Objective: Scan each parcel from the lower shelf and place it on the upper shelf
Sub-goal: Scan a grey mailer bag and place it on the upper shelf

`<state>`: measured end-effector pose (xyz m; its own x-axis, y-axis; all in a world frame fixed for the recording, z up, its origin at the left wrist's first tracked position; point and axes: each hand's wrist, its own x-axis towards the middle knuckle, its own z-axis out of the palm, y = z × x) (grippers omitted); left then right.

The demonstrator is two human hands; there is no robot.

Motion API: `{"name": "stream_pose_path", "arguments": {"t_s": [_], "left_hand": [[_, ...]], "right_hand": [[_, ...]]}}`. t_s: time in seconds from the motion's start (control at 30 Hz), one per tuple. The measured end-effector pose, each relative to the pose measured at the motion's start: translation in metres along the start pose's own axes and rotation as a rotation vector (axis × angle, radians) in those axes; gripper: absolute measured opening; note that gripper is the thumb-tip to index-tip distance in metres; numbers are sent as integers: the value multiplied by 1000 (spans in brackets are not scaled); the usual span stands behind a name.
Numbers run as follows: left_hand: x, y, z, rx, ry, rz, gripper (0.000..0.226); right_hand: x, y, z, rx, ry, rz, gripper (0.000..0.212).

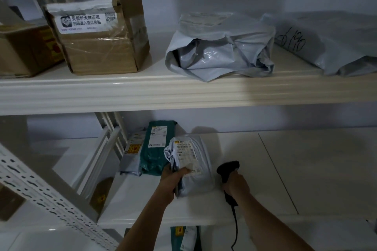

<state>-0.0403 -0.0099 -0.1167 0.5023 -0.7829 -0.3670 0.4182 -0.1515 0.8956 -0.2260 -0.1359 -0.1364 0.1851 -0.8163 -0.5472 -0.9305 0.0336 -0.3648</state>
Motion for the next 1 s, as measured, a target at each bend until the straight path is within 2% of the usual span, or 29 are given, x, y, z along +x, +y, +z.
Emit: {"name": "stream_pose_path", "arguments": {"t_s": [0.1, 0.27, 0.33, 0.4, 0.47, 0.6, 0.67, 0.77, 0.83, 0.9, 1.0], "left_hand": [[-1, -4, 2, 21, -4, -6, 49], [-15, -4, 17, 42, 60, -8, 46], [-22, -1, 24, 15, 88, -10, 46], [-33, 9, 33, 4, 105, 5, 48], [-43, 23, 40, -13, 101, 58, 45], [-59, 54, 57, -70, 145, 81, 40], [-71, 66, 71, -76, 163, 79, 45], [-99, 81, 95, -82, 148, 3, 60], [-121, 92, 115, -61, 59, -48, 47], [-137, 98, 130, -47, -8, -77, 36], [-157, 107, 144, 76, -62, -69, 50]], "right_hand": [[3, 4, 4, -22, 15, -34, 82], [6, 9, -9, -26, 38, -89, 80], [-3, 10, -26, -56, 128, -159, 76], [-17, 11, -43, -162, 192, -274, 70], [-35, 10, -59, -247, 180, -455, 70], [-77, 11, -85, -272, 89, -836, 96], [-93, 15, -92, -283, 163, -954, 105], [-109, 24, -99, -349, 427, -1031, 110], [-117, 27, -107, -402, 596, -1050, 111], [-128, 31, -122, -436, 671, -1063, 109], [-151, 47, -146, -406, 714, -1079, 101]]}}
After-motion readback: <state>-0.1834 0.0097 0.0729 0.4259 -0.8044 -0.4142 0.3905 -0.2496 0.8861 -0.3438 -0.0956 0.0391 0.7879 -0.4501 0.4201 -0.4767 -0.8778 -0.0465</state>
